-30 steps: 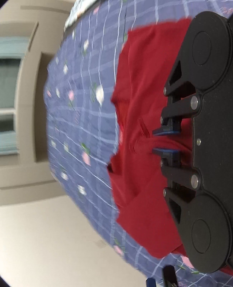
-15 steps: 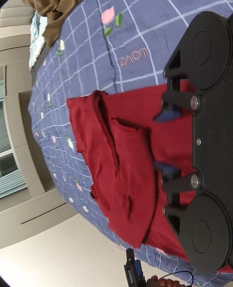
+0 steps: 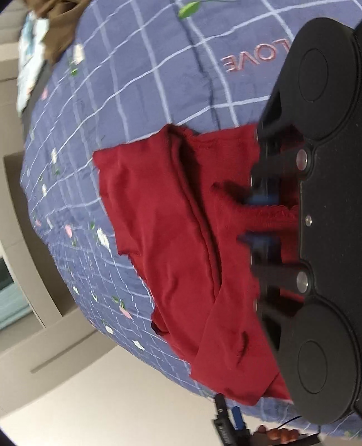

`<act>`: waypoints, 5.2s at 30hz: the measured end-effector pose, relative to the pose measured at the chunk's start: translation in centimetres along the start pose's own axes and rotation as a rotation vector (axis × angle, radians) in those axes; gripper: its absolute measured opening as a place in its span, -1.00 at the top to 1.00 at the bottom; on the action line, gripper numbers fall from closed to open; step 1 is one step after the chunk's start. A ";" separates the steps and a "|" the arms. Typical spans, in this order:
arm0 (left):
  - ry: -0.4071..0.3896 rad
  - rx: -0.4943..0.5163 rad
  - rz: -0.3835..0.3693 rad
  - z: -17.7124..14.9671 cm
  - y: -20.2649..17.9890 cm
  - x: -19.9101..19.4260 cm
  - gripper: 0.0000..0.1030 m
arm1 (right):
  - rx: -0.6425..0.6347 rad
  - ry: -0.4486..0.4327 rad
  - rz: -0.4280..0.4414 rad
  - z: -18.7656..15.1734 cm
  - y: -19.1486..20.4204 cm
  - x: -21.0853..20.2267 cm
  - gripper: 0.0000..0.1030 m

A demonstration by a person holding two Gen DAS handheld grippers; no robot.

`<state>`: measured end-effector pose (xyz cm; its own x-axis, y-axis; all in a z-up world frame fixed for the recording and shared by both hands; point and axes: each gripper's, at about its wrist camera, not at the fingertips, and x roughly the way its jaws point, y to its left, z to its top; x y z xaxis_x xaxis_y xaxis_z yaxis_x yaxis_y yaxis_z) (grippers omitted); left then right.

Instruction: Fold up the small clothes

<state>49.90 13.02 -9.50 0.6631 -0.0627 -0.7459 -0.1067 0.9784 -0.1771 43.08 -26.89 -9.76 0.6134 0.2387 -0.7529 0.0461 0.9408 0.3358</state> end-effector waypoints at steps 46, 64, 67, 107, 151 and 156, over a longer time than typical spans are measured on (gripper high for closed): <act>0.006 0.009 0.199 -0.8 -2.7 4.3 -0.81 | -0.396 -0.205 -0.240 6.2 -0.2 3.4 -0.51; -0.008 -0.016 0.267 0.9 -3.7 6.7 -1.00 | -0.340 -0.210 -0.388 8.0 -2.9 7.0 -0.75; -0.007 -0.018 0.263 0.9 -3.5 6.5 -0.98 | -0.287 -0.226 -0.356 7.8 -4.0 6.3 -0.77; -0.014 -0.031 0.199 -7.7 -1.5 -10.3 -0.99 | -0.363 -0.307 -0.101 -3.5 -0.7 -10.8 -0.99; 0.215 0.001 0.021 -24.1 -2.4 -20.0 -0.75 | -0.223 -0.138 -0.240 -20.4 -1.2 -20.7 0.87; 0.214 -0.009 0.027 -24.1 -2.1 -20.0 -0.60 | -0.143 -0.119 -0.230 -20.6 -3.0 -20.3 0.87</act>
<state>19.02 7.48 -9.67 0.4877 -0.0778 -0.8695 -0.1295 0.9785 -0.1602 14.30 -29.64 -7.15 0.6885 -0.0063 -0.7252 0.0876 0.9934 0.0746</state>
